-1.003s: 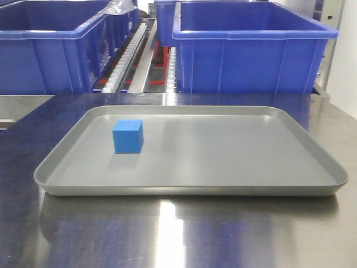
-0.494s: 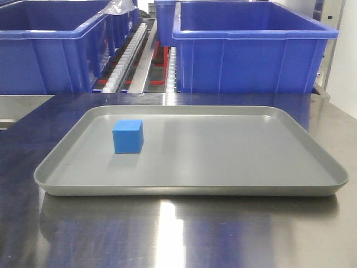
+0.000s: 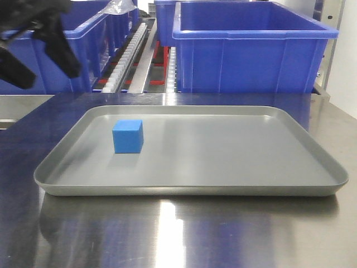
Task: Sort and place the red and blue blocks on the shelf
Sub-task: 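Move the left gripper down over the blue cube, then close the left gripper on the blue cube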
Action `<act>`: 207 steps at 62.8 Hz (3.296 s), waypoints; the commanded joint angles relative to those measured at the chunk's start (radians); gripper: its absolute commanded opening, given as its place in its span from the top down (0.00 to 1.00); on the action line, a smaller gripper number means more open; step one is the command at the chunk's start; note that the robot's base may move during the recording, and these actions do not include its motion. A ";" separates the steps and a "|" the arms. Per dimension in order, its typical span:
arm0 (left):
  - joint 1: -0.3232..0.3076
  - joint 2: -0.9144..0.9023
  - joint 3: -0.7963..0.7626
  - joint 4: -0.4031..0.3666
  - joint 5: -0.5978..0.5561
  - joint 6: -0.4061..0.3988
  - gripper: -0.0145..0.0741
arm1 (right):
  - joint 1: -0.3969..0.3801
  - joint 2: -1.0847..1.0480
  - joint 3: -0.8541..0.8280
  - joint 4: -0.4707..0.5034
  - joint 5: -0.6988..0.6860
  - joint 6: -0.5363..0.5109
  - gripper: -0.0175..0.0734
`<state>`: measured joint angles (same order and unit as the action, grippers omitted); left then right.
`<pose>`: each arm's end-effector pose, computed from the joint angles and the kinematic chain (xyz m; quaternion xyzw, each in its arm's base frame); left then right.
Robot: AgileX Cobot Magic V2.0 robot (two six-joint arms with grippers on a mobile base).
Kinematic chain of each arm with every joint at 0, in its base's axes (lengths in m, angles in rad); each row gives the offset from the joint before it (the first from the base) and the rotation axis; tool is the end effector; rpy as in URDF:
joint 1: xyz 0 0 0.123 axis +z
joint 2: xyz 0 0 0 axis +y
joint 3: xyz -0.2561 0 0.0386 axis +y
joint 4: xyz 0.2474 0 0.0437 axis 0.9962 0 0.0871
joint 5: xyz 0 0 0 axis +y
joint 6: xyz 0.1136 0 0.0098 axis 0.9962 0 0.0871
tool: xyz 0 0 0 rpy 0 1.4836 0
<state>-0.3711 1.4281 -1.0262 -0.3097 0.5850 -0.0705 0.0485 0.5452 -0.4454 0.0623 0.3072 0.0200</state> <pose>0.2897 -0.1333 0.2389 0.0474 0.9364 -0.1910 0.2906 0.1595 0.0099 0.2717 0.0070 0.8105 0.0450 0.5840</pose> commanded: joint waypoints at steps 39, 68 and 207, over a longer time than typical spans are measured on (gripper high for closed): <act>-0.114 0.099 -0.118 -0.019 -0.057 -0.086 0.26 | -0.007 -0.001 -0.029 -0.008 -0.087 -0.005 0.75; -0.171 0.182 -0.202 0.106 -0.044 -0.180 0.27 | -0.007 -0.001 -0.029 -0.008 -0.087 -0.005 0.75; -0.243 0.353 -0.273 0.303 -0.020 -0.365 0.27 | -0.007 -0.001 -0.029 -0.008 -0.087 -0.005 0.75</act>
<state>-0.6075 1.8280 -1.2671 -0.0070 0.5945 -0.4267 0.0485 0.5452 -0.4454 0.0623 0.3072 0.0200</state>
